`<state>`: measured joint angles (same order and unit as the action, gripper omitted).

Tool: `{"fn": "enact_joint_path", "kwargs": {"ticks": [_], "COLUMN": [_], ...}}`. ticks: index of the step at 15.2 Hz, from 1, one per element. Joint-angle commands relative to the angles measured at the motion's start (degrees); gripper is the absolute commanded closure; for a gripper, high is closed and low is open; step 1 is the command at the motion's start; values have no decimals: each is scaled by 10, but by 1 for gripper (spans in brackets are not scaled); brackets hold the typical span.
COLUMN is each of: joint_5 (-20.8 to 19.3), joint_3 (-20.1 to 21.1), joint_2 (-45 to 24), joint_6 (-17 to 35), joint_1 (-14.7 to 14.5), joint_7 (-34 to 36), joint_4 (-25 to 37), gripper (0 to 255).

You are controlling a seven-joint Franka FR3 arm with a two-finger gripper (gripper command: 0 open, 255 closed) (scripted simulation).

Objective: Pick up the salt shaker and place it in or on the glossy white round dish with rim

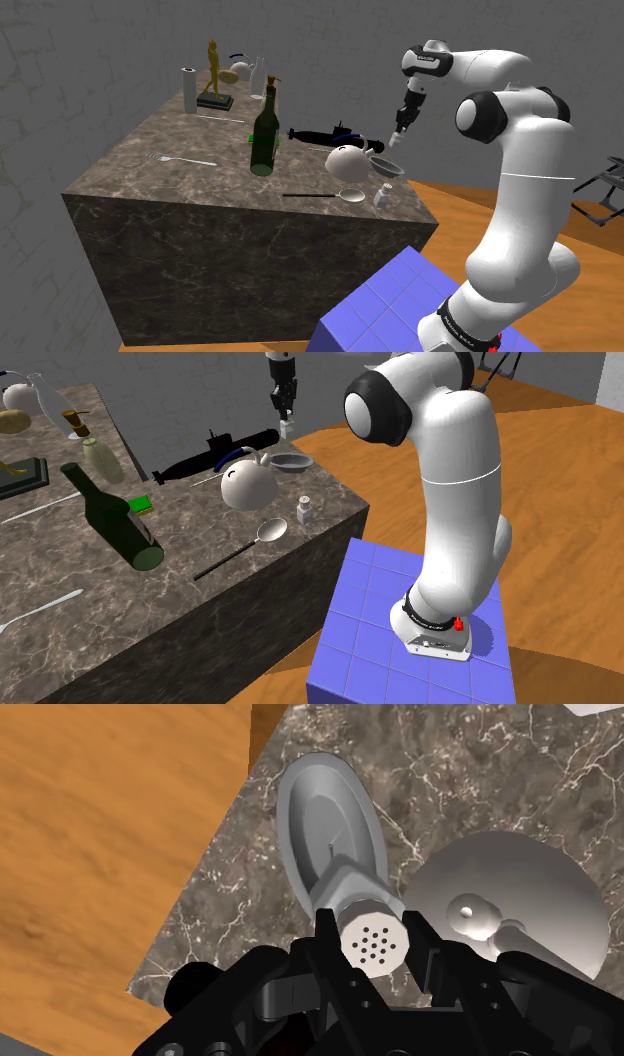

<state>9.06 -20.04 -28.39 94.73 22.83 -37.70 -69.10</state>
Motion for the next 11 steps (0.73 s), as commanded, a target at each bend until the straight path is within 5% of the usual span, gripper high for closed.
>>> {"fn": "enact_joint_path", "kwargs": {"ticks": [1,11], "joint_5": [-1,1], "joint_3": [0,2], "joint_2": [3,3], "joint_6": [18,94], "joint_1": [-2,-9], "joint_7": [-1,-5], "joint_4": [-20,-98], "gripper": [255,255]}}
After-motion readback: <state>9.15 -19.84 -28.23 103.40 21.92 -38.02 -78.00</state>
